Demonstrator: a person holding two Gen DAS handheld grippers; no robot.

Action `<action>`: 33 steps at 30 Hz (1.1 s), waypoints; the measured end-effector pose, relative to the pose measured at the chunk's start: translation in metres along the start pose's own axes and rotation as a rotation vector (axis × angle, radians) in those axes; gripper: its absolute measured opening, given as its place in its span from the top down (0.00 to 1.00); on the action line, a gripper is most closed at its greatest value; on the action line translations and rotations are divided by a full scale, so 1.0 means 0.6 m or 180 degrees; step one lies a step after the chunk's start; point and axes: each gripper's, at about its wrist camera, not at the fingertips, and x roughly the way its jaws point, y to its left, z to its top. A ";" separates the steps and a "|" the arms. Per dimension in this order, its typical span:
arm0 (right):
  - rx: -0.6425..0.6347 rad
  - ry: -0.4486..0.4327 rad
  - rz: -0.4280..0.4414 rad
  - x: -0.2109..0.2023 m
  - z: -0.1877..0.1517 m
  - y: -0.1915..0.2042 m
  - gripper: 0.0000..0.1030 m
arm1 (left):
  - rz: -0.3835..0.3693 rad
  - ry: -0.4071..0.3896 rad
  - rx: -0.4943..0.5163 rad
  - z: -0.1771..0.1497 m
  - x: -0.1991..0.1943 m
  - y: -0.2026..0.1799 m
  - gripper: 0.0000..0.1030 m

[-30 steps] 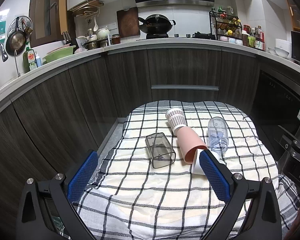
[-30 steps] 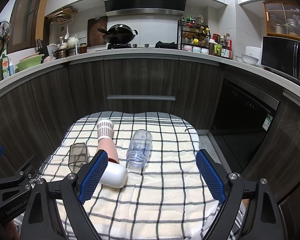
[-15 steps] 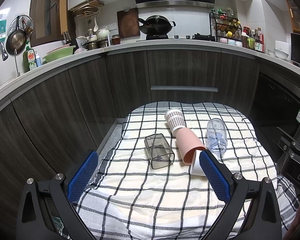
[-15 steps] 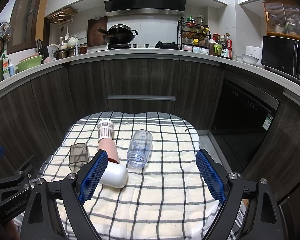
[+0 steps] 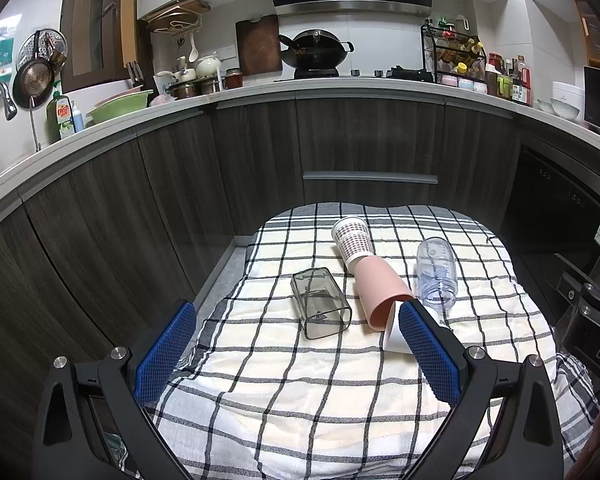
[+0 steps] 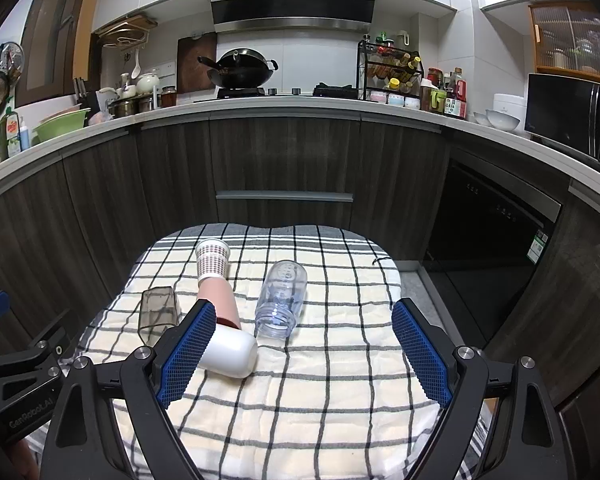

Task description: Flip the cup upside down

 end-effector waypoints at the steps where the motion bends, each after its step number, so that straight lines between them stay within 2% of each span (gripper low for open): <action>1: 0.0003 -0.0003 -0.0006 0.000 0.001 0.003 0.13 | -0.0002 0.0007 0.0001 0.001 0.002 0.001 0.00; 6: -0.0005 0.0031 0.0005 0.005 0.004 0.026 0.13 | -0.0003 0.0034 -0.0014 0.004 0.011 0.005 0.00; 18: 0.0032 0.0214 0.0075 0.064 0.031 0.016 0.13 | 0.0056 0.0133 -0.0071 0.024 0.062 0.004 0.00; 25: 0.0169 0.0623 0.0164 0.165 0.055 0.010 0.13 | 0.0158 0.0151 -0.0077 0.053 0.116 -0.003 0.00; 33: 0.0319 0.1154 0.0222 0.305 0.065 0.017 0.13 | 0.0238 0.0319 -0.0055 0.079 0.208 -0.007 0.00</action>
